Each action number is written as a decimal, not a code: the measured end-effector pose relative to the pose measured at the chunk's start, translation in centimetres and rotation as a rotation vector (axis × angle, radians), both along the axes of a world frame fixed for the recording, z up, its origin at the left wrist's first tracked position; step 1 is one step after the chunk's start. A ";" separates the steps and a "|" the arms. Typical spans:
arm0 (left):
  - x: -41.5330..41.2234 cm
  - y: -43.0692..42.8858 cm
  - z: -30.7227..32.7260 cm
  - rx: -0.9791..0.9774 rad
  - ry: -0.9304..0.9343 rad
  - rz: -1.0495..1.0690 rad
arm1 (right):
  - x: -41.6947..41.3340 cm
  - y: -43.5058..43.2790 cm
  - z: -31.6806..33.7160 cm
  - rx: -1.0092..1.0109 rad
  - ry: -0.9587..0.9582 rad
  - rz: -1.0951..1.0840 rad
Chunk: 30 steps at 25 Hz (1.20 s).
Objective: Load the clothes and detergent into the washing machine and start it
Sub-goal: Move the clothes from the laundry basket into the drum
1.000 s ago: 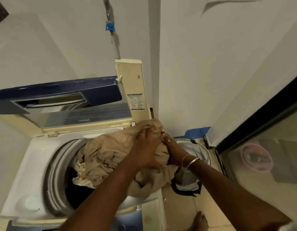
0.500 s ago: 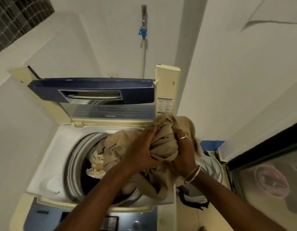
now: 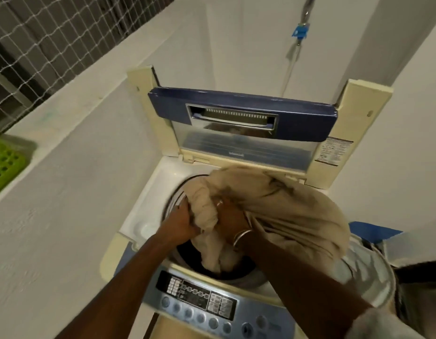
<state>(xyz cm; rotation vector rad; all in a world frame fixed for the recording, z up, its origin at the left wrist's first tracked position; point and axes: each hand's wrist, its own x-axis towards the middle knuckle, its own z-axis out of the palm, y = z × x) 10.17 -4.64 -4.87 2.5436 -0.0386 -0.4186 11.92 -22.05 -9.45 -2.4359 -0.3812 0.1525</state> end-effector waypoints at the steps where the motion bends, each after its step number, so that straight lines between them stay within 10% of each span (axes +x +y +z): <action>1: -0.1 0.6 -1.5 0.070 0.087 -0.023 | -0.7 -0.1 -1.7 -0.199 0.119 0.090; 7: -0.5 -2.3 -2.3 0.058 0.071 -0.120 | -1.8 -1.5 -2.4 -0.392 0.448 0.327; 17: 0.7 -18.7 2.3 -0.274 -0.369 -0.328 | -4.8 -18.9 6.0 -0.130 -0.369 -0.236; 24: -0.2 -25.3 -0.1 0.063 -0.122 -0.718 | -10.0 -28.7 -1.1 0.546 0.551 -0.384; 30: -0.3 -25.6 0.3 0.070 -0.097 -0.676 | -10.1 -29.2 -1.5 -0.056 0.542 -0.275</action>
